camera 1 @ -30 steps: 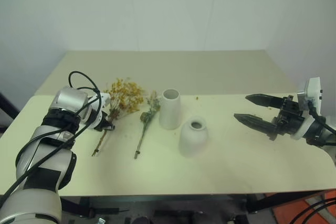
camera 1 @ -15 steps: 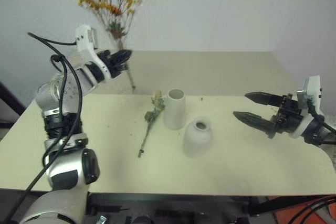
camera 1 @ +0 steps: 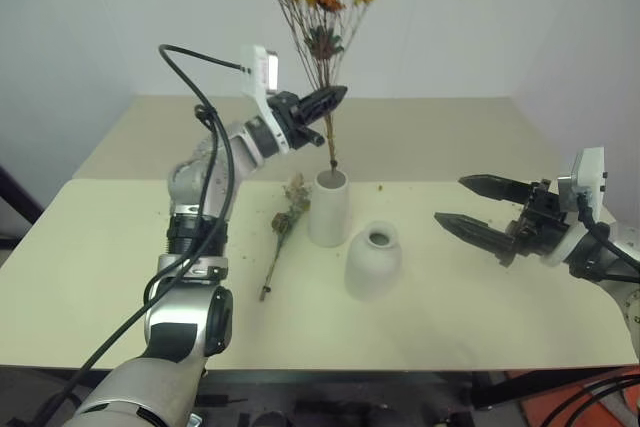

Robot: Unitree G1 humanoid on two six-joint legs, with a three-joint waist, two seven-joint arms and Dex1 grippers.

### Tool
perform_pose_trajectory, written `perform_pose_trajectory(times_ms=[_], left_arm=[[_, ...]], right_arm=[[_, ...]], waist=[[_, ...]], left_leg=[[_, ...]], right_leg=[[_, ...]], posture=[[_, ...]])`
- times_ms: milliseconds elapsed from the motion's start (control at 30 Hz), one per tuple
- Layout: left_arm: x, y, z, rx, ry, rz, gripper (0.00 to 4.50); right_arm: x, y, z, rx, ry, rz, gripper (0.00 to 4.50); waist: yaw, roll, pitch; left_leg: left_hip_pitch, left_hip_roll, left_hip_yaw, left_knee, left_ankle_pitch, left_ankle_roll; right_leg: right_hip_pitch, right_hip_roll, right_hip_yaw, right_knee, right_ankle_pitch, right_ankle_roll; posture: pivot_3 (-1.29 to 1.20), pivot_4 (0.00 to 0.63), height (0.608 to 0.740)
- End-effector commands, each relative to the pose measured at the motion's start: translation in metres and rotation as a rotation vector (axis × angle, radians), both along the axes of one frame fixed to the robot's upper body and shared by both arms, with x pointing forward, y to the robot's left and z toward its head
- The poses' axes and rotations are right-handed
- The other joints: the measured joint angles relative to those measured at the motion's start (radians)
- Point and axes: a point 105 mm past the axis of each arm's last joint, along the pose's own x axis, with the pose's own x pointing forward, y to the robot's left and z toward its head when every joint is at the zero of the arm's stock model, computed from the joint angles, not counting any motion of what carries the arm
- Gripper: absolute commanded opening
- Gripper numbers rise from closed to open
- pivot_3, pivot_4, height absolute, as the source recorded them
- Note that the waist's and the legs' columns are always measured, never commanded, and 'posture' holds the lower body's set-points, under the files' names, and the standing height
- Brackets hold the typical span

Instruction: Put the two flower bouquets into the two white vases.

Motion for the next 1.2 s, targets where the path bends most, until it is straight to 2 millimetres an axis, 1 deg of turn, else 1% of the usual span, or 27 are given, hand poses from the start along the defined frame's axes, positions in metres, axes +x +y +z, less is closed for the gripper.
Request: perform_pose_trajectory(times_ms=[33,233,400,500,700,867,900,967,1100,1200], left_arm=[[0.002,-0.006,-0.006,0.037,-0.049,0.002,0.01],[0.003,-0.015,-0.018,0.069,-0.045,-0.001,0.01],[0.004,-0.014,-0.031,0.112,-0.03,0.026,0.01],[0.007,-0.011,-0.036,0.126,-0.012,0.051,0.73],[0.001,-0.004,-0.04,0.138,-0.002,0.042,2.67],[-0.015,0.011,-0.039,0.143,-0.005,0.034,4.28],[-0.02,0.014,-0.038,0.141,-0.006,0.029,4.48],[-0.026,0.019,-0.038,0.143,-0.007,0.027,4.48],[-0.042,0.041,-0.037,0.158,0.008,0.058,4.48],[-0.05,0.058,-0.043,0.196,0.085,0.092,4.48]], right_arm=[[-0.008,-0.001,0.014,0.012,-0.064,-0.006,4.5],[-0.008,0.0,0.014,0.016,-0.063,-0.009,4.5],[-0.008,0.0,0.013,0.021,-0.061,-0.008,4.5],[-0.007,0.0,0.013,0.023,-0.058,-0.005,4.5],[-0.006,0.001,0.013,0.023,-0.056,0.01,4.5],[-0.002,0.006,0.013,0.014,-0.05,0.047,4.5],[-0.001,0.007,0.014,0.012,-0.05,0.058,4.5],[0.0,0.009,0.014,0.011,-0.05,0.073,4.5],[0.004,0.018,0.016,0.002,-0.048,0.134,4.5],[0.005,0.025,0.017,-0.002,-0.042,0.191,4.5]], waist=[[0.0,0.0,0.0],[0.0,0.0,0.0],[-0.001,0.0,0.0],[0.0,0.0,0.0],[-0.001,0.0,0.0],[-0.004,0.0,0.0],[-0.004,0.0,0.0],[-0.003,0.0,0.0],[-0.005,0.0,0.0],[-0.008,0.0,0.0]], left_leg=[[0.0,0.0,0.0,0.0,0.0,0.0],[0.0,0.0,0.0,0.0,0.0,0.0],[0.0,0.0,0.0,0.0,0.0,0.0],[0.0,0.0,0.0,0.0,0.0,0.0],[0.0,0.0,0.0,0.0,0.0,0.0],[0.001,0.0,0.0,0.0,0.0,0.0],[0.001,0.0,0.0,0.0,0.0,0.0],[0.001,0.001,0.0,0.0,0.0,0.0],[0.001,0.001,0.0,0.0,0.0,0.0],[0.001,0.001,0.0,0.0,0.0,0.0]], right_leg=[[0.0,0.0,0.0,0.0,0.0,0.0],[0.0,0.0,0.0,0.0,0.0,0.0],[0.0,0.0,0.0,0.0,0.0,0.0],[0.0,0.0,0.0,0.0,0.0,0.0],[0.0,0.0,0.0,0.0,0.0,0.0],[0.0,0.0,0.0,0.001,0.0,0.0],[0.0,0.0,0.0,0.001,0.0,0.0],[0.0,0.0,0.0,0.001,0.0,0.0],[0.0,0.0,0.0,0.0,0.0,0.0],[0.0,0.001,0.0,0.001,0.0,0.0]], posture=[[0.0,0.15,0.74],[0.0,0.15,0.74],[0.0,0.15,0.74],[0.0,0.15,0.74],[0.0,0.15,0.74],[0.0,0.15,0.74],[0.0,0.15,0.74],[0.0,0.15,0.74],[0.0,0.15,0.74],[0.0,0.15,0.74]])
